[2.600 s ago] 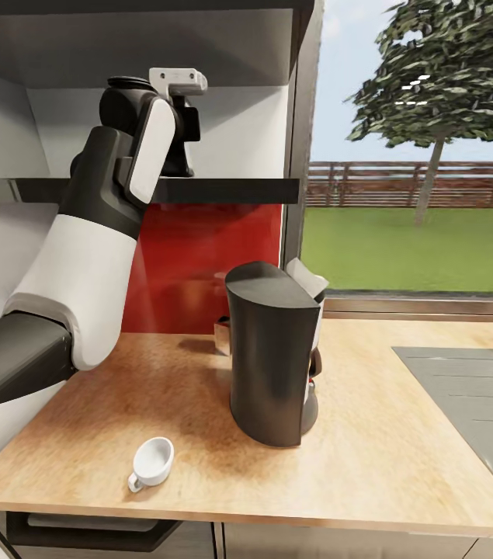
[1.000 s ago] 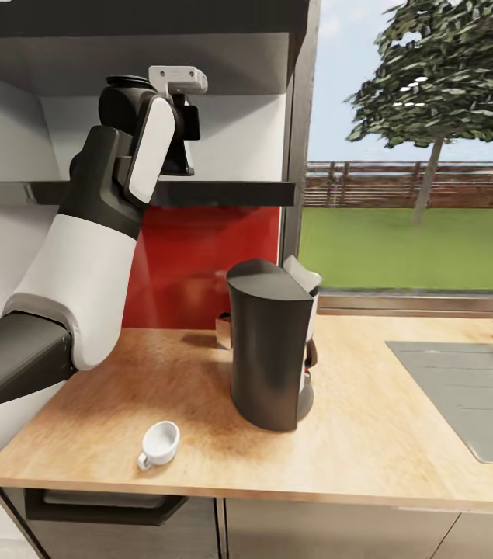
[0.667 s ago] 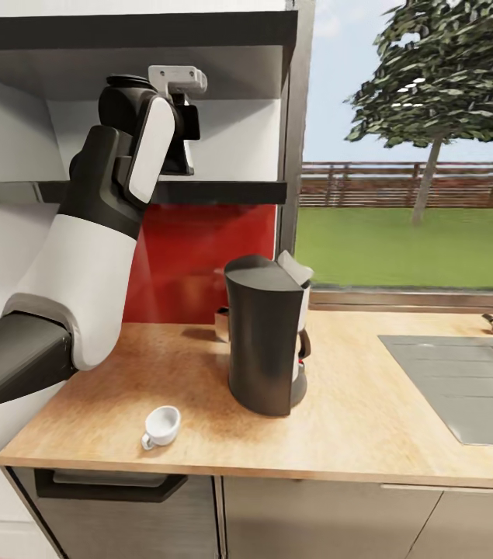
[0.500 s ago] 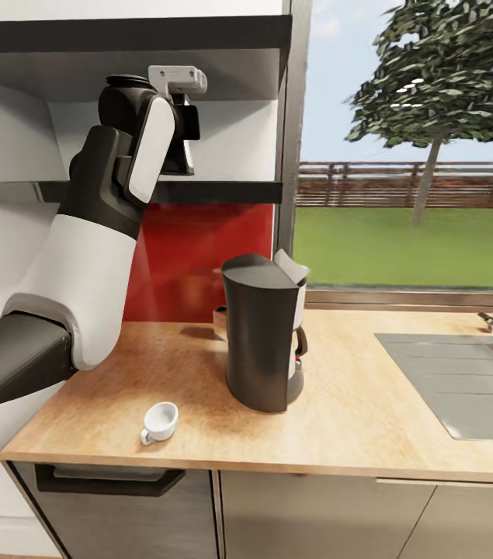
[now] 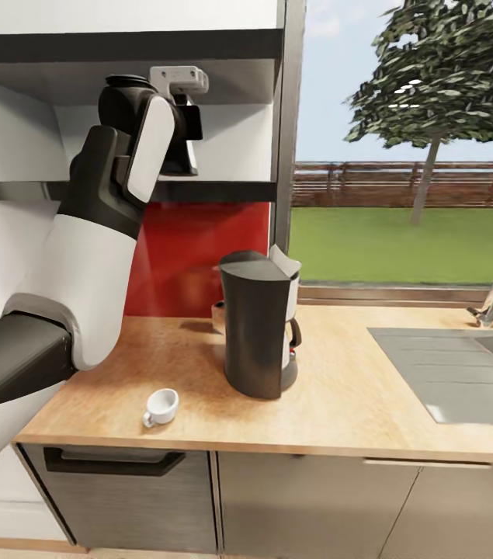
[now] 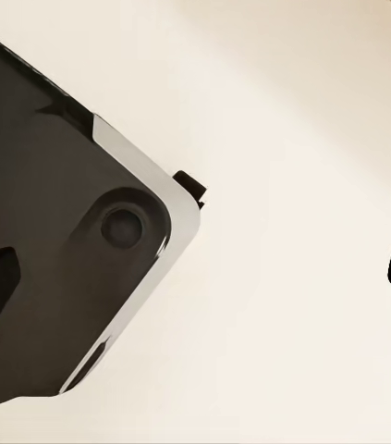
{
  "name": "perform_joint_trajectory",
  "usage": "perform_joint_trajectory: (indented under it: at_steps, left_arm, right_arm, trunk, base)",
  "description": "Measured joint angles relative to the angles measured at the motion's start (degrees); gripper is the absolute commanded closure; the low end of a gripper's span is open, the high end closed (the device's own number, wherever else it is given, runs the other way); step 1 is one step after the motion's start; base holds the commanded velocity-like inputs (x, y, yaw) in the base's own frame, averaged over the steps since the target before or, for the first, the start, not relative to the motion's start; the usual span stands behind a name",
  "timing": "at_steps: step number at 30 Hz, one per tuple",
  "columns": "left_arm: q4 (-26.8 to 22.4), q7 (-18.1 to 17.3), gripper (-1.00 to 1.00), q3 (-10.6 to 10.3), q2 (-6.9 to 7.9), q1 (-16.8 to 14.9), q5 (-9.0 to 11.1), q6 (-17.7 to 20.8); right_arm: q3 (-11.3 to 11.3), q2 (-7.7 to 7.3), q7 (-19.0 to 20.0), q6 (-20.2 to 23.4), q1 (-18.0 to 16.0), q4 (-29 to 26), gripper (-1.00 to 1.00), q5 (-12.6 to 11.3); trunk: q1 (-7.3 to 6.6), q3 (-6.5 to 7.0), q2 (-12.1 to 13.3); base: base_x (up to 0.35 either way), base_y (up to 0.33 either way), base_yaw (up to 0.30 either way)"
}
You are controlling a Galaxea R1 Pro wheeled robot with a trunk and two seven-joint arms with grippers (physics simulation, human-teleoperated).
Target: Set up a coffee station on the kitchen countertop: keep the coffee maker on the countertop, move the bottle of coffee from the kitchen shelf to the counter next to the coffee maker, place a paper coffee filter on top of the coffee maker, put the saucer next to the coffee maker with the coffee cup on the saucer, and place the electric kettle next to the coffee maker.
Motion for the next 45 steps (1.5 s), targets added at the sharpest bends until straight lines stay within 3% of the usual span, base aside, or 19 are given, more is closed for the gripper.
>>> perform_joint_trajectory:
  at_steps: [6, 45]
  left_arm:
    - [0.02, 0.05, 1.00, -0.02, 0.00, 0.01, 1.66, 0.05]
    - [-0.09, -0.08, 1.00, 0.00, 0.00, 0.00, 3.36, 0.14]
  right_arm:
    - [-0.06, 0.00, 0.01, 0.00, 0.00, 0.01, -1.00, 0.00]
    - [-0.23, -0.15, -0.03, 0.14, 0.00, 0.01, -1.00, -0.08]
  trunk:
    - [0.01, 0.01, 0.02]
    - [0.00, 0.01, 0.01]
  base:
    - [-0.168, 0.000, 0.000]
    - [-0.130, 0.000, 0.000]
